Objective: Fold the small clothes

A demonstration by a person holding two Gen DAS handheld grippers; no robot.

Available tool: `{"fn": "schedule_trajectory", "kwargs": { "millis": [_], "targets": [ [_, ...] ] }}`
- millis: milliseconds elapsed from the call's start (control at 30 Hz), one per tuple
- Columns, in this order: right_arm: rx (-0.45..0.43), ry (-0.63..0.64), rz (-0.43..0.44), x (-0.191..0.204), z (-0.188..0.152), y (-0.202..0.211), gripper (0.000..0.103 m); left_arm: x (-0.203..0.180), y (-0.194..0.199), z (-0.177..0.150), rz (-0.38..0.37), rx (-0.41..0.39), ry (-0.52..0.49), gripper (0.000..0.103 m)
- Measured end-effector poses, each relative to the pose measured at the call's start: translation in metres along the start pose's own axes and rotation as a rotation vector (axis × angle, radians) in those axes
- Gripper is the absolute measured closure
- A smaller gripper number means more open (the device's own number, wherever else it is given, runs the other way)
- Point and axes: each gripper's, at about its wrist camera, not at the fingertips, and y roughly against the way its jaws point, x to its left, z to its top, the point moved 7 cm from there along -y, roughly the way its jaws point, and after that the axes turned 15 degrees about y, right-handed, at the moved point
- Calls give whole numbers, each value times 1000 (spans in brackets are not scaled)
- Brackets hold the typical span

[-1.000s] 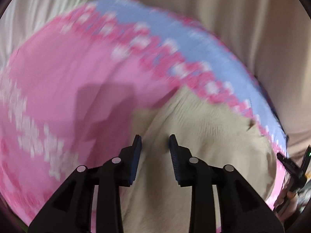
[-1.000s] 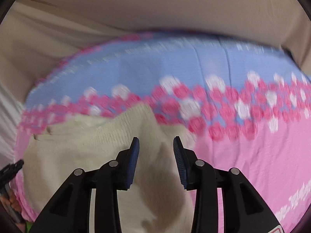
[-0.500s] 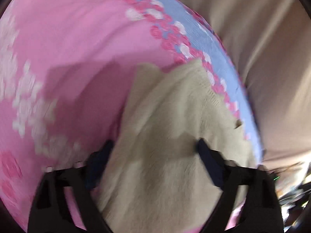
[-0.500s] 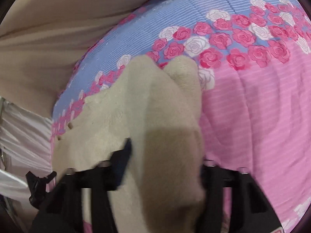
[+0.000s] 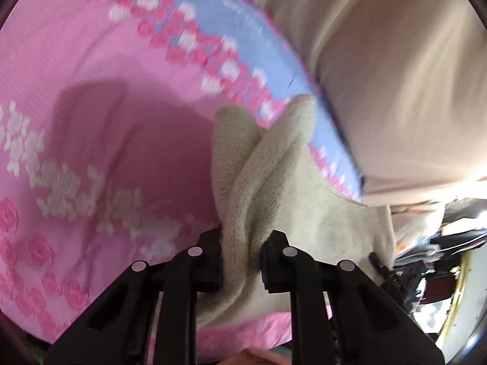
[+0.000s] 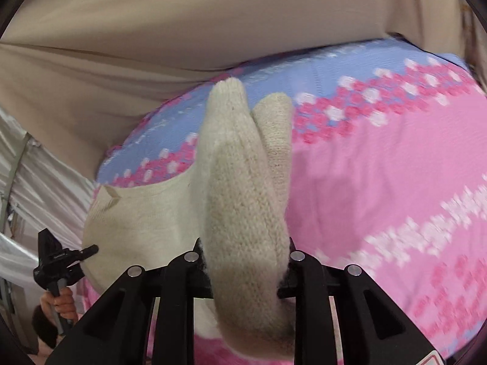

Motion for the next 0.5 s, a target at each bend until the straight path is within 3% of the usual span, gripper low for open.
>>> {"fn": "schedule_trajectory", "kwargs": {
  "millis": [33,100,133,167,233,300,400,500],
  "targets": [
    [3,-21,-24,-14,-11,-8,75,7,-12,-3,19,13,7,86],
    [35,-7,-128,-47,-39,-41,61,36,-48,-4,186,0,-25,80],
    [120,-28,-227,-72,-59,-60,60,49,-61,-2,284,-16,-36,79],
    [171,-89,-267,-89,-68,-63,61,59,-69,-4,309,-28,-27,78],
    [101,-214,-191,-100,-71,-47,65,51,-54,-8,226,-68,19,78],
    [17,-167,-186,-92,-57,-23,64,29,-32,-8,208,-141,-26,77],
    [29,-46,-134,-63,-33,-29,65,-6,-17,-5,197,-253,-140,65],
    [94,86,-119,-30,-30,-65,72,-21,-46,-2,222,-229,-212,63]
  ]
}}
